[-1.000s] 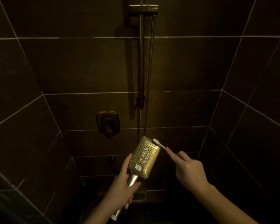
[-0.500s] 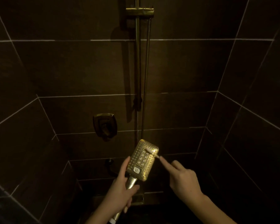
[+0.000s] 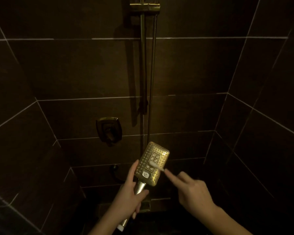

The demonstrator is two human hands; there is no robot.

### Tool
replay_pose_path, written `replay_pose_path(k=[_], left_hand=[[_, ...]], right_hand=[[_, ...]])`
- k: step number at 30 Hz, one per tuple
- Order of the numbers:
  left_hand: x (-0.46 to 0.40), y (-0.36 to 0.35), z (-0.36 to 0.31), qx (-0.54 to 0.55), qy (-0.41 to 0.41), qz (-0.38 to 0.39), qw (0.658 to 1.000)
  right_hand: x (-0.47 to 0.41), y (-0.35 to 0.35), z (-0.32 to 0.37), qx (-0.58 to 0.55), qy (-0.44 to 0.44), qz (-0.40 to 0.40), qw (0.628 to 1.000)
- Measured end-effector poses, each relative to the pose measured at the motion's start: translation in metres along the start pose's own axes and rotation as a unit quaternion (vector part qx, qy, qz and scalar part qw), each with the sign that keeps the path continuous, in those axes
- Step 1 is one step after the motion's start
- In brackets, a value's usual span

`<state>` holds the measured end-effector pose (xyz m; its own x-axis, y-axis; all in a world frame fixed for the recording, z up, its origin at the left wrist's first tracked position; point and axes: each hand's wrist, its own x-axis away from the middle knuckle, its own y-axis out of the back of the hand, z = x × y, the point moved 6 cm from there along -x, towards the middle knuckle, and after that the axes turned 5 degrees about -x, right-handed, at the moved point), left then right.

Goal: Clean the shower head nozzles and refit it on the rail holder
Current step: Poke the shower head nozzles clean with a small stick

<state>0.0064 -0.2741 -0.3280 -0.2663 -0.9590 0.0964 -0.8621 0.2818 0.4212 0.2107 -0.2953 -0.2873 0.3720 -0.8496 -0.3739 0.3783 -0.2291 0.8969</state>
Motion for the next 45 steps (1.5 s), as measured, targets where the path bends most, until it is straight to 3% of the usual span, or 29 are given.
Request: replay_pose_path(k=[2,6,11,15,20,25,30,35,40,45], left_hand=[[0.0,0.0,0.001,0.001,-0.001,0.002,1.0],[0.001,-0.004,0.002,-0.003,-0.002,0.003,1.0],[-0.001,-0.005,0.004,-0.006,-0.008,0.001,1.0],[-0.001,-0.007,0.0,-0.007,-0.012,0.004,1.0],[-0.002,-0.006,0.004,-0.013,-0.008,0.002,1.0],[0.001,-0.005,0.007,-0.013,-0.007,-0.002,1.0],[-0.001,-0.003,0.01,-0.015,0.0,-0.006,1.0],[0.001,-0.004,0.01,-0.004,0.001,-0.002,1.0],[-0.001,-0.006,0.016,-0.003,0.008,0.002,1.0],[-0.002,-0.009,0.014,-0.003,0.009,0.006,1.0]], right_hand=[[0.005,-0.004,0.004,0.028,0.037,0.011,0.999],[-0.006,0.006,-0.028,0.022,-0.061,-0.039,0.997],[0.008,-0.014,0.005,0.022,0.056,0.029,0.998],[-0.012,0.01,-0.024,0.015,-0.054,-0.057,0.997],[0.003,-0.016,0.007,0.027,0.047,0.037,0.998],[-0.014,0.005,-0.025,0.007,-0.071,-0.04,0.997],[0.005,-0.022,0.01,0.019,0.042,0.059,0.997],[-0.012,0.003,-0.028,-0.022,-0.105,-0.042,0.993],[0.013,-0.024,0.008,-0.024,0.018,0.054,0.998],[-0.009,-0.002,-0.028,-0.009,-0.088,-0.031,0.996]])
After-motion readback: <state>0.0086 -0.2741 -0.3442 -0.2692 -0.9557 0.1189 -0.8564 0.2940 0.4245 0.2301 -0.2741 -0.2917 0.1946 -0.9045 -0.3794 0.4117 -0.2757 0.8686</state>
